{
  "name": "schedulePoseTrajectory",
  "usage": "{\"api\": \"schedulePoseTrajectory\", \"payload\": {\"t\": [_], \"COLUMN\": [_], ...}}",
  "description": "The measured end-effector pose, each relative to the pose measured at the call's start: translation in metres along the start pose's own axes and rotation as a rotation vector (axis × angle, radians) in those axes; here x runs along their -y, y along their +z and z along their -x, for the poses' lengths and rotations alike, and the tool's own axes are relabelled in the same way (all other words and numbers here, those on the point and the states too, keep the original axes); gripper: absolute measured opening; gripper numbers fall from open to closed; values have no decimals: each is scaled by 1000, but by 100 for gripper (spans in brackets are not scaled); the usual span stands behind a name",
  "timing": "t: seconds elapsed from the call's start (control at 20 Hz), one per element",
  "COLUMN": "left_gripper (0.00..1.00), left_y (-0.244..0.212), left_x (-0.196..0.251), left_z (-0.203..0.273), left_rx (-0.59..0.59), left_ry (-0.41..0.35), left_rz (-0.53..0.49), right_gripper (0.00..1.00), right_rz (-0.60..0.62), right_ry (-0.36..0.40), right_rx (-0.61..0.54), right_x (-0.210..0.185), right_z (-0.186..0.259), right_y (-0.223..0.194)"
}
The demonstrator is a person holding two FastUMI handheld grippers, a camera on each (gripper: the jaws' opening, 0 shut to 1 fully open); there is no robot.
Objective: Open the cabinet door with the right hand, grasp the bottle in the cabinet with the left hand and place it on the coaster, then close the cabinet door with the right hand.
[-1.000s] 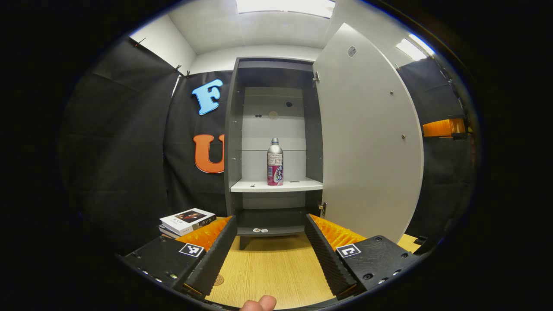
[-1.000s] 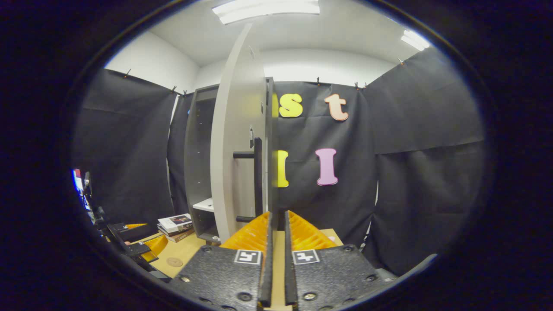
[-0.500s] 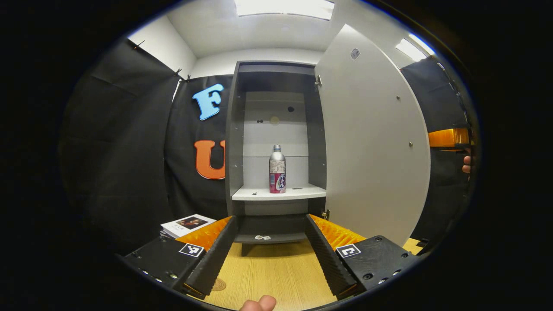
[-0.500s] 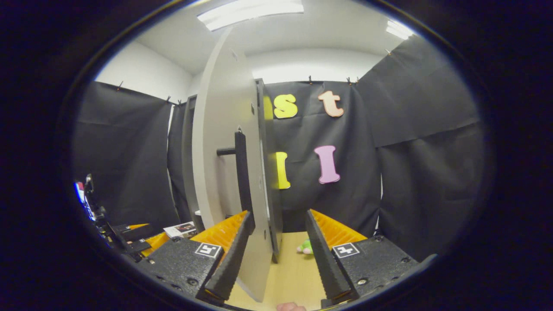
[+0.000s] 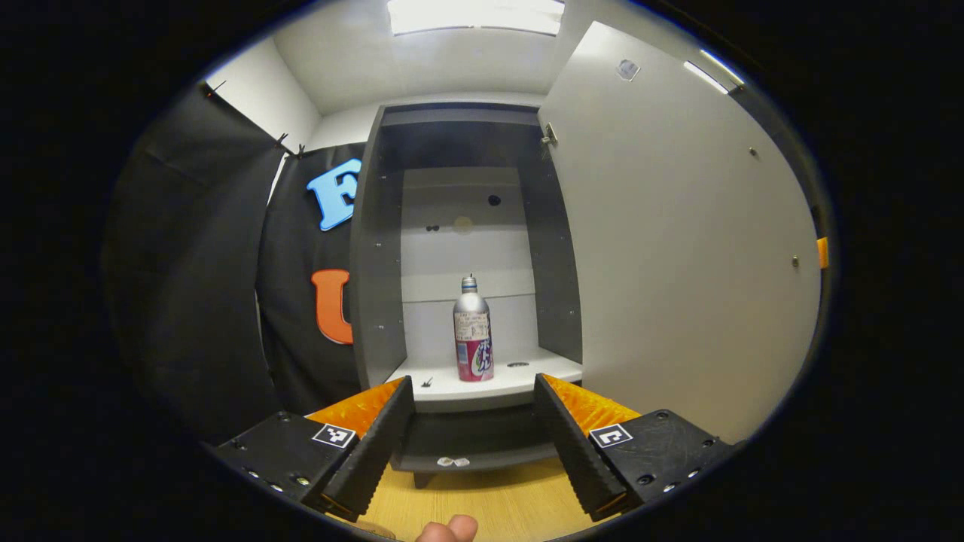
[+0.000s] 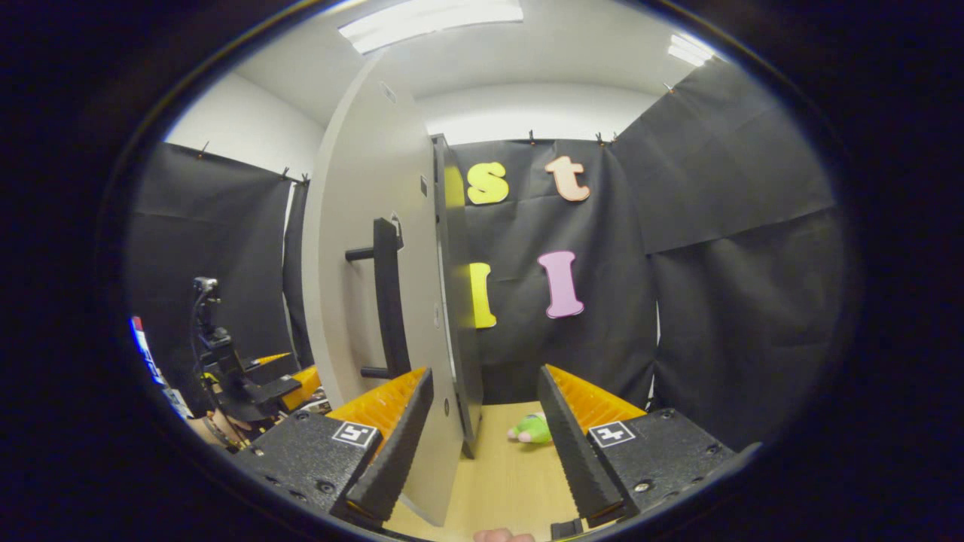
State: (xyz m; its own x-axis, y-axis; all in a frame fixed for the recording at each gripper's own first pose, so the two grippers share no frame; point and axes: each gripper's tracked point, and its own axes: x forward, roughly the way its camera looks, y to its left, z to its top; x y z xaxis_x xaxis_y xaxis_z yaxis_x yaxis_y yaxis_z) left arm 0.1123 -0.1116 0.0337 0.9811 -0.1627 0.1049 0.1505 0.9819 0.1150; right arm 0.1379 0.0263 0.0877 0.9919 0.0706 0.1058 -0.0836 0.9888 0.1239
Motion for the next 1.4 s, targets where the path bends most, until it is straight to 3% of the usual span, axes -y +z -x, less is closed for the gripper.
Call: {"api": "schedulePoseTrajectory", "payload": {"t": [0.1, 0.15, 0.45, 0.65, 1.05, 1.35, 1.4], "left_gripper": [100, 96, 96, 96, 96, 93, 100], "left_y": [-8, -11, -17, -31, -45, -37, -38], "left_x": [-3, -4, -4, -10, -9, -17, -19], "left_z": [-36, -52, -131, -172, -218, -226, -227], "left_rx": [-10, -15, -7, -35, -48, -19, -21], "left_ry": [-5, -10, -51, -33, -30, -7, 0], "left_rz": [5, 17, 27, 32, 58, 108, 111], "right_gripper": [88, 88, 87, 88, 88, 88, 88], "right_rz": [3, 4, 12, 22, 13, 17, 14], "right_ry": [-12, -18, -53, -71, -90, -105, -106], "right_rx": [-4, -8, -28, -46, -47, -45, -45], "right_x": [2, 3, 5, 3, 2, 3, 3], "right_z": [-5, -7, -15, -20, -24, -28, -28], "right_y": [-2, -3, -8, -10, -9, -9, -10]}}
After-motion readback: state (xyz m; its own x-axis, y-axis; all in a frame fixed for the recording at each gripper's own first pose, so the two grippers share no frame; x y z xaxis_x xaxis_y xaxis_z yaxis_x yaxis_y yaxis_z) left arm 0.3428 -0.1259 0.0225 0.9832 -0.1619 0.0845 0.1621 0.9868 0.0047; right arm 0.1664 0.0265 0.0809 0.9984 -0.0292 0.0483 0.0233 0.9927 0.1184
